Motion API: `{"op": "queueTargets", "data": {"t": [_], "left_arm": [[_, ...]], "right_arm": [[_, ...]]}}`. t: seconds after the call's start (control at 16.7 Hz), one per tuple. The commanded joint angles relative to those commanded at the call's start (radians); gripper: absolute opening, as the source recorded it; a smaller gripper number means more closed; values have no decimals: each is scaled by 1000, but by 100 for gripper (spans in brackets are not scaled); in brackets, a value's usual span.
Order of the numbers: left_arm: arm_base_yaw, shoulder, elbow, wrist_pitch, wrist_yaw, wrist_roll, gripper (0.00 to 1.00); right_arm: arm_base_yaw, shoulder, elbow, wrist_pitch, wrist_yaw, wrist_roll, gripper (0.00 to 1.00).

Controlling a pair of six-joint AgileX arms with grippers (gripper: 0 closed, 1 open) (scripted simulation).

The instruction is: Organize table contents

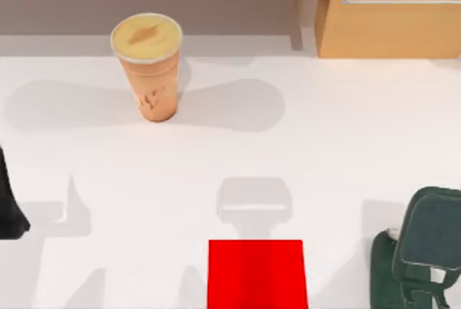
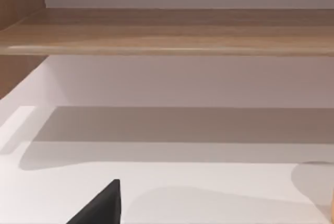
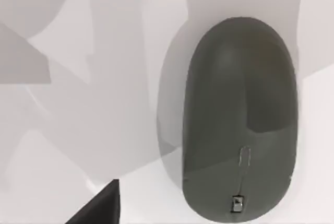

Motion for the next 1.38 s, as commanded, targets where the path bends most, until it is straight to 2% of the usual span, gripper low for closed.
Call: {"op": "queueTargets", "data": {"t": [0.36, 0.66, 1.38], "left_arm": [[0, 0, 0, 0, 0, 0, 100], [0, 0, 0, 0, 0, 0, 100], [0, 0, 0, 0, 0, 0, 100]], "right_arm": [[1, 107, -141, 253, 0, 3, 100], [1, 122, -159, 279, 0, 2, 100], [1, 122, -159, 279, 0, 2, 10]]}}
